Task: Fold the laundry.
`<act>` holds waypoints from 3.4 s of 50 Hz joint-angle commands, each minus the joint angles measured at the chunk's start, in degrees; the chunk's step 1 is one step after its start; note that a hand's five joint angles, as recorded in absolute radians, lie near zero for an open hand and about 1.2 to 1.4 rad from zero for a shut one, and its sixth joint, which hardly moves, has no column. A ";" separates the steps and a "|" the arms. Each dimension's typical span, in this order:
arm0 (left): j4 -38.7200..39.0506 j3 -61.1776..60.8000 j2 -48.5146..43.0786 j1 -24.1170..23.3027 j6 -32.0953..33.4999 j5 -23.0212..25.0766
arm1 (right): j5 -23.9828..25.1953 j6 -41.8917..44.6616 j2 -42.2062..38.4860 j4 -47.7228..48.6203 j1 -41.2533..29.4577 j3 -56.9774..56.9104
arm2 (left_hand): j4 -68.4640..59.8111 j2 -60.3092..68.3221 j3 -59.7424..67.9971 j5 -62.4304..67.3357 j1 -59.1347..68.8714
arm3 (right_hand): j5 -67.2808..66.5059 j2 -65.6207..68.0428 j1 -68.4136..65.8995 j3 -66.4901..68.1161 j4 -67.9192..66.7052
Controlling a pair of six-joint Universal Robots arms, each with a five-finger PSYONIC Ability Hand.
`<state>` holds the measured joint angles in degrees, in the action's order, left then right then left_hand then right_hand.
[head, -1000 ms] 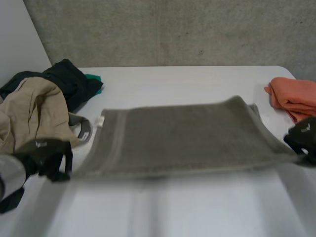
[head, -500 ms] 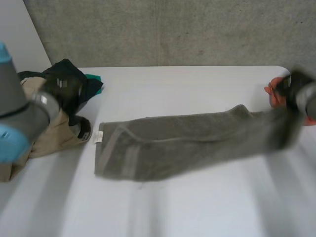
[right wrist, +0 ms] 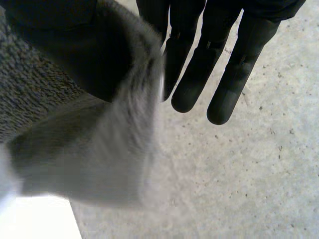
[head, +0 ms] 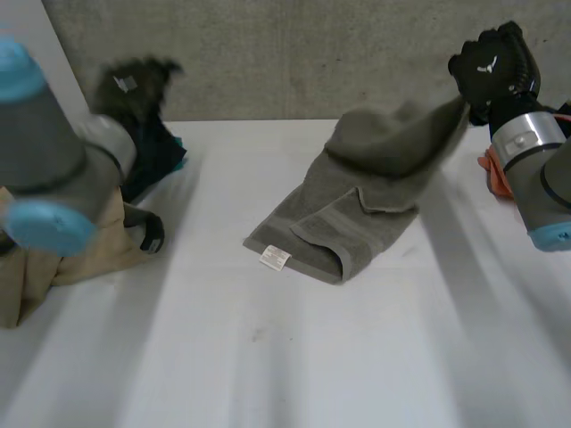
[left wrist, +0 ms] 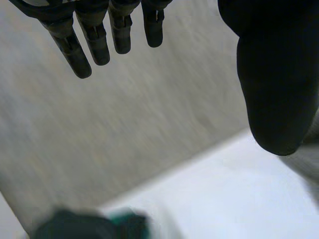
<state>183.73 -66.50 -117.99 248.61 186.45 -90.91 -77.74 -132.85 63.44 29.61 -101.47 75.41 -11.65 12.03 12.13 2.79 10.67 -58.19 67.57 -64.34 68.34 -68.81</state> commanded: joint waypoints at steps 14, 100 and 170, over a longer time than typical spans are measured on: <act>-3.20 1.45 -8.30 -16.93 -14.88 -3.31 | 2.07 -9.35 21.72 -18.26 -5.32 -2.90 | -2.93 2.55 2.45 1.78 3.90 | -11.81 12.43 -15.66 11.66 -11.19; -12.26 -29.38 16.30 3.01 5.58 -5.77 | -5.31 -7.69 1.68 -16.51 1.10 17.75 | -20.92 20.54 20.44 19.77 21.90 | -11.81 12.43 -15.66 11.66 -11.19; -1.12 11.81 -1.27 7.85 8.67 1.00 | -4.78 5.77 -7.18 -30.78 3.03 -25.83 | -68.35 67.97 67.87 67.21 69.33 | -11.81 12.43 -15.66 11.66 -11.19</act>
<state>165.09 -64.22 -109.04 257.37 195.51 -88.36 -74.25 -121.62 64.29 -17.66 -94.21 58.54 -68.85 68.63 68.34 55.94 65.77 -58.19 67.72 -64.34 68.42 -68.87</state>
